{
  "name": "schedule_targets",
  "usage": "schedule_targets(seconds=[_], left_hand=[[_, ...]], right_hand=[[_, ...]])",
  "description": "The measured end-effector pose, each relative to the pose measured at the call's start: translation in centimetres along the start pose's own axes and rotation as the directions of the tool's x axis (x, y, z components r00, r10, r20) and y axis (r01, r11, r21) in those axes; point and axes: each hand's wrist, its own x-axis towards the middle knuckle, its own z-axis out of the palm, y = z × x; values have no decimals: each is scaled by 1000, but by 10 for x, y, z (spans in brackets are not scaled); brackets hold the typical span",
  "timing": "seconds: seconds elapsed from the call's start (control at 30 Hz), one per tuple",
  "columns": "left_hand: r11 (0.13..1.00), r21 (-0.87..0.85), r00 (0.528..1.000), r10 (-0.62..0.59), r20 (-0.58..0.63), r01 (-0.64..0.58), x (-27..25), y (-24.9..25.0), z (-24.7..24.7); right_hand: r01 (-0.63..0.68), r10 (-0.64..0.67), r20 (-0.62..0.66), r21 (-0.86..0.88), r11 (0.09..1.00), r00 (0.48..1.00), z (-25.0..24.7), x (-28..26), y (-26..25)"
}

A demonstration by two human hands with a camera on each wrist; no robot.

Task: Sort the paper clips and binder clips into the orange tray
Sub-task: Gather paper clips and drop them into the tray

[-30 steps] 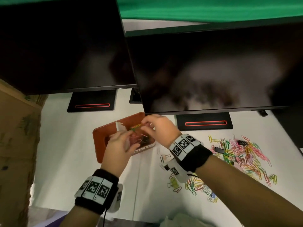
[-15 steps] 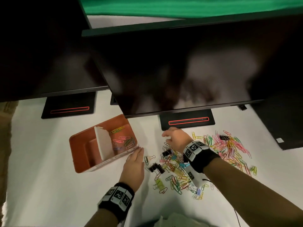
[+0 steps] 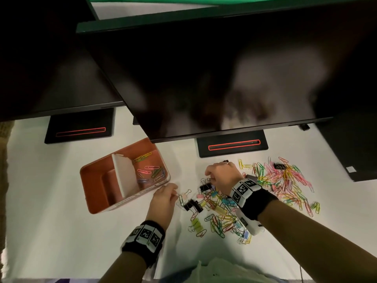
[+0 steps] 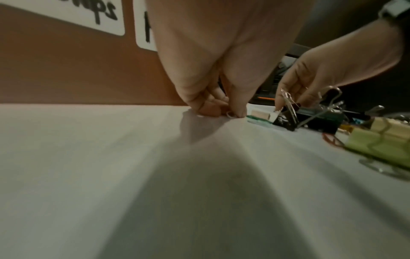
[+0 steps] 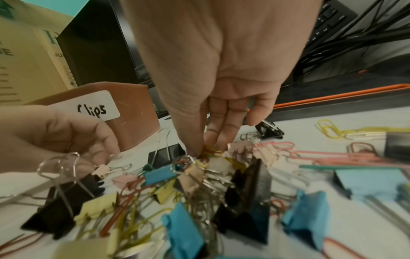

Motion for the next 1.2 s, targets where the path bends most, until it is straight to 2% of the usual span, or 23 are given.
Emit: schedule_targets(seconds=[0.2, 0.4, 0.53, 0.7, 0.9, 1.13, 1.2], left_hand=[[993, -12, 986, 120, 114, -120, -6, -11, -8], [970, 30, 954, 230, 193, -240, -17, -14, -4], [967, 81, 963, 227, 143, -240, -11, -12, -2], [974, 56, 973, 216, 83, -221, -7, -9, -3], [971, 125, 978, 196, 74, -204, -5, -12, -4], [945, 157, 956, 275, 100, -288, 0, -17, -8], [945, 169, 959, 265, 102, -279, -1, -18, -8]], right_hand=[[18, -19, 60, 17, 1000, 998, 0, -3, -1], [16, -17, 4, 87, 996, 1000, 1, -9, 6], [43, -31, -91, 127, 991, 995, 0, -17, 9], [64, -43, -108, 195, 979, 993, -8, -18, 10], [44, -34, -58, 185, 982, 998, -11, -22, 21], [9, 1, -50, 195, 981, 999, -9, -30, 35], [3, 5, -39, 193, 981, 999, -7, -31, 37]])
